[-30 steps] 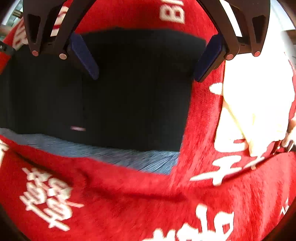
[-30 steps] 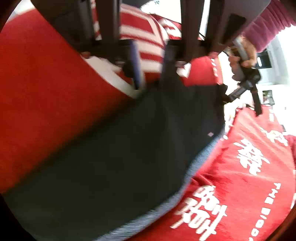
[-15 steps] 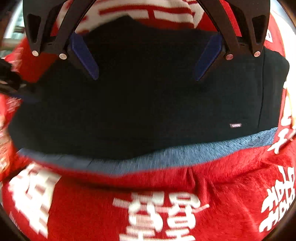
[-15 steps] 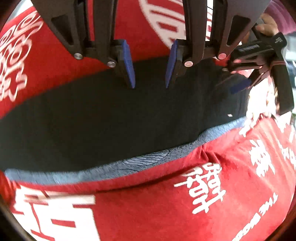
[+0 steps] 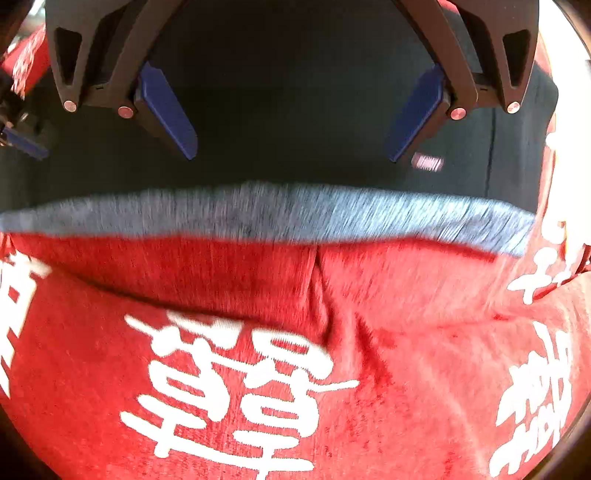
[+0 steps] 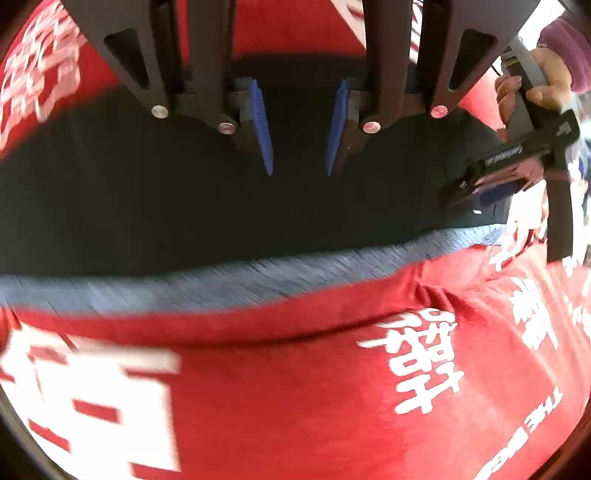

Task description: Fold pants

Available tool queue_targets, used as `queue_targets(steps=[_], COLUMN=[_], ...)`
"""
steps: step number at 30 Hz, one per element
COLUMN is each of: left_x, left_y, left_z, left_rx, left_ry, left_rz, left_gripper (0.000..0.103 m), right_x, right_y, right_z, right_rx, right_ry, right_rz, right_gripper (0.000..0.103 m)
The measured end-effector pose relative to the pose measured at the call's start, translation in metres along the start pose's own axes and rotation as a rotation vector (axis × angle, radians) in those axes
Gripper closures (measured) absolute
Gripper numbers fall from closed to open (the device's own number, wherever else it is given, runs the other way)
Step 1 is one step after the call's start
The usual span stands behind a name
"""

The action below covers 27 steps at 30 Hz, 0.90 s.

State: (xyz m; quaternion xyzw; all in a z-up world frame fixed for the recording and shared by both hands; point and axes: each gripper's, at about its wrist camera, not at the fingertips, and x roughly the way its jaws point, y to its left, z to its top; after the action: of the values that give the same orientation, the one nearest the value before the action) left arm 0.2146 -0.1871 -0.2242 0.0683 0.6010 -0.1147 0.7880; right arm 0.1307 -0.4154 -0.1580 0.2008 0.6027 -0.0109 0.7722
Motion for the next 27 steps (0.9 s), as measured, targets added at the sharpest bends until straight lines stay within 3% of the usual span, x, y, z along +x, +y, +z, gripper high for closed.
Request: queue_targets(steps=[4, 7, 10, 14, 16, 18, 20, 21, 27], left_x=[0.027, 0.035, 0.033, 0.029, 0.022, 0.01, -0.002, -0.008, -0.039], left_y=[-0.006, 0.01, 0.013, 0.017, 0.019, 0.019, 0.016, 0.016, -0.002], left_z=[0.008, 0.012, 0.014, 0.025, 0.023, 0.019, 0.009, 0.003, -0.029], left_rx=[0.015, -0.062, -0.039, -0.036, -0.032, -0.012, 0.01, 0.014, 0.002], left_ry=[0.006, -0.01, -0.004, 0.027, 0.032, 0.029, 0.036, 0.044, 0.087], left_rz=[0.056, 0.001, 0.008, 0.057, 0.06, 0.052, 0.053, 0.05, 0.003], left_gripper=[0.0, 0.0, 0.0, 0.0, 0.0, 0.0, 0.0, 0.0, 0.0], right_x=[0.033, 0.044, 0.045, 0.04, 0.03, 0.015, -0.001, -0.007, -0.036], right_y=[0.01, 0.005, -0.006, -0.028, -0.048, -0.057, -0.061, -0.061, -0.072], right_z=[0.02, 0.03, 0.039, 0.05, 0.053, 0.048, 0.036, 0.029, -0.03], right_rx=[-0.05, -0.09, -0.085, -0.039, 0.062, 0.11, 0.122, 0.129, 0.213], right_ry=[0.021, -0.017, -0.029, -0.037, -0.034, -0.031, -0.033, -0.031, 0.015], right_rz=[-0.029, -0.079, -0.096, -0.259, -0.189, -0.181, -0.169, -0.163, -0.104], right_gripper=[0.067, 0.068, 0.069, 0.066, 0.066, 0.061, 0.048, 0.046, 0.044])
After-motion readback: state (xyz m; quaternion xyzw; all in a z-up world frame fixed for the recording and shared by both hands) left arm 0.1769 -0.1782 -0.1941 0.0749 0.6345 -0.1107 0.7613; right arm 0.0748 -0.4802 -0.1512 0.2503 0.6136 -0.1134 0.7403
